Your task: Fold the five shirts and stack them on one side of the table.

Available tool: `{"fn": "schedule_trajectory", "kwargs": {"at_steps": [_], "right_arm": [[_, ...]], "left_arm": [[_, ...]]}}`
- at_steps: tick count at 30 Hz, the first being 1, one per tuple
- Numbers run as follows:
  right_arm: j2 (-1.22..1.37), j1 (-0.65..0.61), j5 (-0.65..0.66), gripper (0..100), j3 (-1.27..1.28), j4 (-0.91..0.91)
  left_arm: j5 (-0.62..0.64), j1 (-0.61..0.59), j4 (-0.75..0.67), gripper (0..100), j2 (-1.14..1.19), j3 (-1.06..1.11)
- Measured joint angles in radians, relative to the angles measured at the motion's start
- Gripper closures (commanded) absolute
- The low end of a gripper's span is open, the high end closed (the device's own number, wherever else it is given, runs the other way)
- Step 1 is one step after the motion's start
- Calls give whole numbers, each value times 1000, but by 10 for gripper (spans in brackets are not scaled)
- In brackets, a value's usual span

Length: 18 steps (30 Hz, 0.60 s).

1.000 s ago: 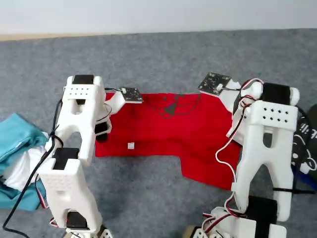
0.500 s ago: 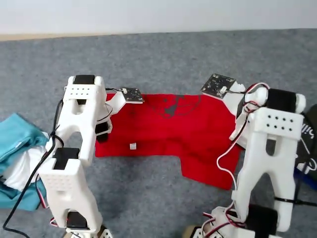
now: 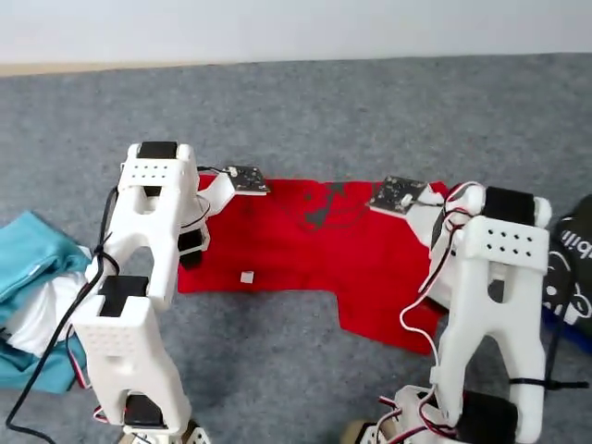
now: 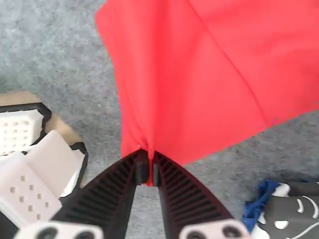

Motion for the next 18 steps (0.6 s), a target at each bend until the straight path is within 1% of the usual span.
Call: {"fn": "schedule_trajectory", "kwargs": {"at_steps": [6, 8, 11, 12, 18], "right_arm": [[0, 0, 0, 981, 63, 0], [0, 0, 0, 942, 68, 0], [-9, 0, 0, 826, 69, 0], [-12, 0, 0, 801, 69, 0], [-52, 0, -37, 765, 26, 2]], "left_arm": [[0, 0, 0, 952, 0, 0], [0, 0, 0, 952, 0, 0], [0, 0, 0, 952, 0, 0], [0, 0, 0, 952, 0, 0], [0, 0, 0, 952, 0, 2]]}}
